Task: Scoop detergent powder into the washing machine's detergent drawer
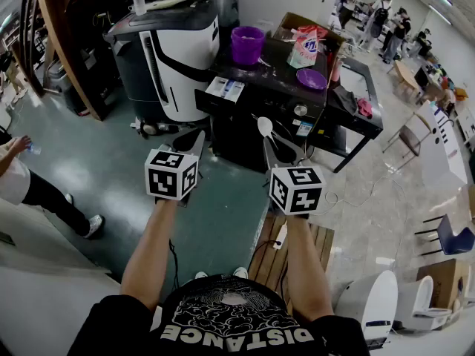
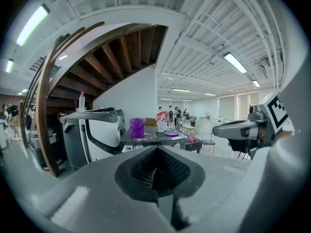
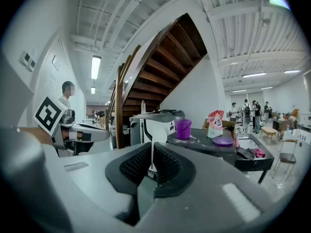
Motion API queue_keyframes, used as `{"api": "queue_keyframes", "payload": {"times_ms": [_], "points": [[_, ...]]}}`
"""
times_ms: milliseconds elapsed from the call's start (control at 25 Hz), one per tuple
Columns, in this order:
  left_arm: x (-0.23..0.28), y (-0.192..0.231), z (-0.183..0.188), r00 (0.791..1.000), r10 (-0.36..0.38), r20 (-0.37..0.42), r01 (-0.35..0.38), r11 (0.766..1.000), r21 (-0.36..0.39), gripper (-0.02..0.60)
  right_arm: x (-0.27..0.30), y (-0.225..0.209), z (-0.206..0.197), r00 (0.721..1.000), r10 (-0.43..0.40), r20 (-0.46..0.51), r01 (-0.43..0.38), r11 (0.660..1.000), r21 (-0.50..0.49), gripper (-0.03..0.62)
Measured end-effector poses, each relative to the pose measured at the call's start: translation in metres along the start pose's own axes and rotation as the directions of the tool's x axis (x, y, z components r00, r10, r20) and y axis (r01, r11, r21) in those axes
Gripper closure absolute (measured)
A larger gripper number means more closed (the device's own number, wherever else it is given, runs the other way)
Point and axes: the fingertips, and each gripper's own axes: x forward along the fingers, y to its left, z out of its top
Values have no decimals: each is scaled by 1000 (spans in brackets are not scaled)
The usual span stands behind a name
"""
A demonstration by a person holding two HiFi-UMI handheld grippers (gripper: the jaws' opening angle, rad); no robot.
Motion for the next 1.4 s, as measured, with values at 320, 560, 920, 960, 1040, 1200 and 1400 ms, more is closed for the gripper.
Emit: {"api": "queue_keyframes", "payload": {"times_ms": [320, 560, 920, 960, 1040, 1200, 1400], "points": [[11, -6, 3, 1000, 1, -2, -1, 1000, -1, 581, -1, -13, 2, 1000, -2, 9, 2, 1000, 16, 557], [29, -21, 8, 1000, 3, -8, -3, 1000, 10, 581, -1, -34, 4, 1000, 9, 14, -9, 1000, 20, 557], [61, -42, 15, 1000, 9, -25, -8, 999, 34, 581, 5, -65, 5, 999, 35, 17, -35, 999, 22, 557], [64, -44, 16, 1000, 10, -28, -9, 999, 37, 581, 6, -68, 6, 999, 36, 19, -36, 999, 23, 557], [70, -44, 17, 999, 12, -32, -11, 999, 38, 581, 9, -74, 7, 999, 37, 20, -37, 999, 23, 557], [84, -39, 20, 999, 16, -34, -14, 999, 38, 581, 20, -83, 9, 999, 41, 17, -41, 999, 24, 557], [108, -24, 25, 999, 16, -35, -15, 999, 33, 581, 46, -93, 10, 999, 45, 6, -45, 999, 22, 557]]}}
